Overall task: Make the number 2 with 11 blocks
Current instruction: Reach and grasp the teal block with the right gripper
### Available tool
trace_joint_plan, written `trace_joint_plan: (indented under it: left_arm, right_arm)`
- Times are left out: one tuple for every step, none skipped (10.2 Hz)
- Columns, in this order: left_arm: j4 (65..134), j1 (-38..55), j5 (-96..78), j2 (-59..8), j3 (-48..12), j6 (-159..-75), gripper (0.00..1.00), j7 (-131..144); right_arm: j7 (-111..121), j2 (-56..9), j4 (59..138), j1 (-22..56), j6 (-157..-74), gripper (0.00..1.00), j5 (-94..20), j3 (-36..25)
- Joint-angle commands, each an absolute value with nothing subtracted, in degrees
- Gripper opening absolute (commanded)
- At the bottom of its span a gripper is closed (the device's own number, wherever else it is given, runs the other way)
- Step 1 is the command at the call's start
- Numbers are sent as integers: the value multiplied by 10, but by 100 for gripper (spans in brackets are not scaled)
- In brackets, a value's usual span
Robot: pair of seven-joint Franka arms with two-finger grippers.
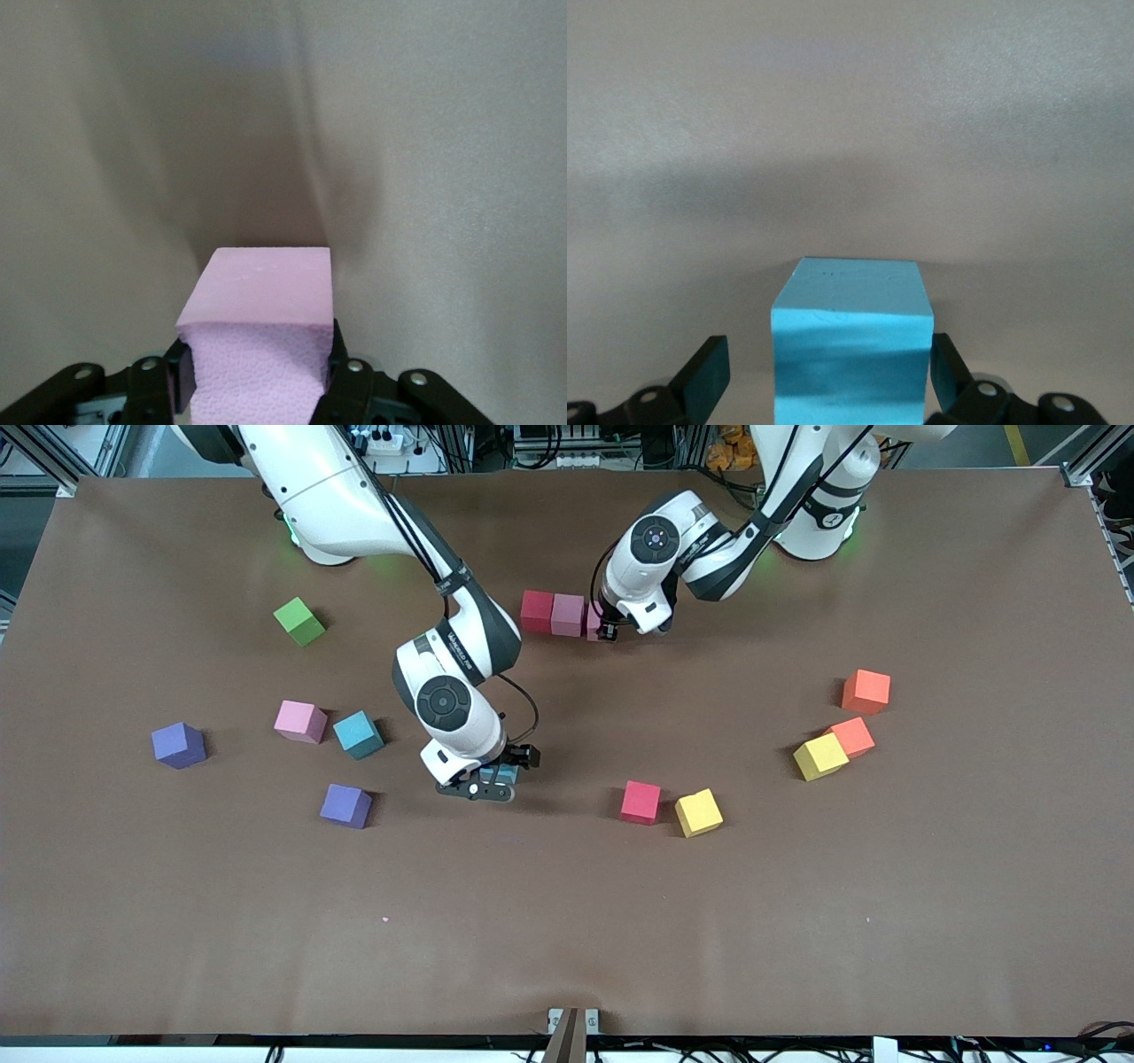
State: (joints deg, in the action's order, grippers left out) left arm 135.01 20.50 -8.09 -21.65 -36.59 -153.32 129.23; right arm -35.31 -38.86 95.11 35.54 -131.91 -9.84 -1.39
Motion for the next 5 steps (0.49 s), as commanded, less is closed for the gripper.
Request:
trace_joint_plan:
  left_arm:
    - [1351, 206, -66, -221, -368, -1554, 25, 1306]
    - [1350, 206, -66, -223, -368, -1557, 25, 1306]
    - [1350, 206, -66, -223, -369, -1561, 25, 1310]
    - [1350, 206, -66, -226, -373, -1562, 25, 1314]
    - [1349, 207, -65, -232, -373, -1565, 26, 1314]
  right_arm:
    - [-358, -400, 952, 358, -1324, 100, -86, -15]
    - [-359, -402, 953, 363, -1324, 100, -75, -16]
    - [-359, -402, 960, 363, -1324, 100, -61, -17]
    - [-359, -402, 962, 362, -1324, 100, -58, -17]
    - [-360, -402, 962, 362, -1325, 100, -58, -17]
